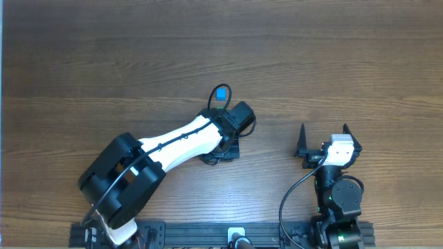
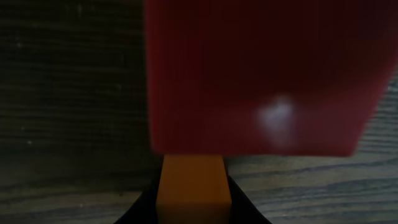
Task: Stack Cubes
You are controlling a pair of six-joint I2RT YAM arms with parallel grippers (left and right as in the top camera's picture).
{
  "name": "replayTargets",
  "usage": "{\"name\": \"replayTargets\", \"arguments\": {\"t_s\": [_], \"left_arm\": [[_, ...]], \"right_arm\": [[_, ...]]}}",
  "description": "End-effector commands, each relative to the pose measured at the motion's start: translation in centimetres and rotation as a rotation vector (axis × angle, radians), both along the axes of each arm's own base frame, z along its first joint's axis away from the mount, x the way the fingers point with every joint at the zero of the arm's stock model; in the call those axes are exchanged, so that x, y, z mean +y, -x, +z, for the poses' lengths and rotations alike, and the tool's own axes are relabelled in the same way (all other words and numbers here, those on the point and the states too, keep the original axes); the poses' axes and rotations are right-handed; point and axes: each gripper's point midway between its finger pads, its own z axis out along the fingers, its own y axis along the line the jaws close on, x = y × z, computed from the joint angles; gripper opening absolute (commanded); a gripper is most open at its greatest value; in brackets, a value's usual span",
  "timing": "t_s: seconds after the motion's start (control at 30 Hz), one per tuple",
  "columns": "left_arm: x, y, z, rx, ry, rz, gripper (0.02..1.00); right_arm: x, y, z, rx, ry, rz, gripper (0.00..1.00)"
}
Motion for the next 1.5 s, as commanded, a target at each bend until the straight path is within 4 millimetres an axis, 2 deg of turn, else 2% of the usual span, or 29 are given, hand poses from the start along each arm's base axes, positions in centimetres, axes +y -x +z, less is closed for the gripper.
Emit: {"name": "replayTargets", "arguments": {"t_s": [0.03,0.33,0.83,1.1,1.23,1.5], "left_arm": [[-0.4,-0.2,0.2,0.008,-0.011,-0.016,0.202],[-1.2,-0.9,1.8,-0.018,0.013,-0.016,0.194],[-1.2,-2.1,7.6,-0.143,0.085,-0.007,0.178],[-0.5,-4.8,11.9,-0.22,0.062,0.01,0.176],[0.0,-5.8,12.0,-0.215,0.071,0.038,0.178],[0.6,-6.5,10.6,-0.166,0.069,0.047,0.163]], "right_arm": [[0.0,0.0,-0.2,-0.001,0.003,0.002,0.991],[0.0,0.0,-0.2,-0.001,0.003,0.002,0.993],[0.0,0.0,-0.2,-0.001,0.003,0.002,0.993],[0.0,0.0,-0.2,-0.001,0.003,0.002,0.993],[0.0,0.0,-0.2,-0.001,0.003,0.002,0.993],[0.0,0.0,-0.2,-0.001,0.003,0.002,0.993]]}}
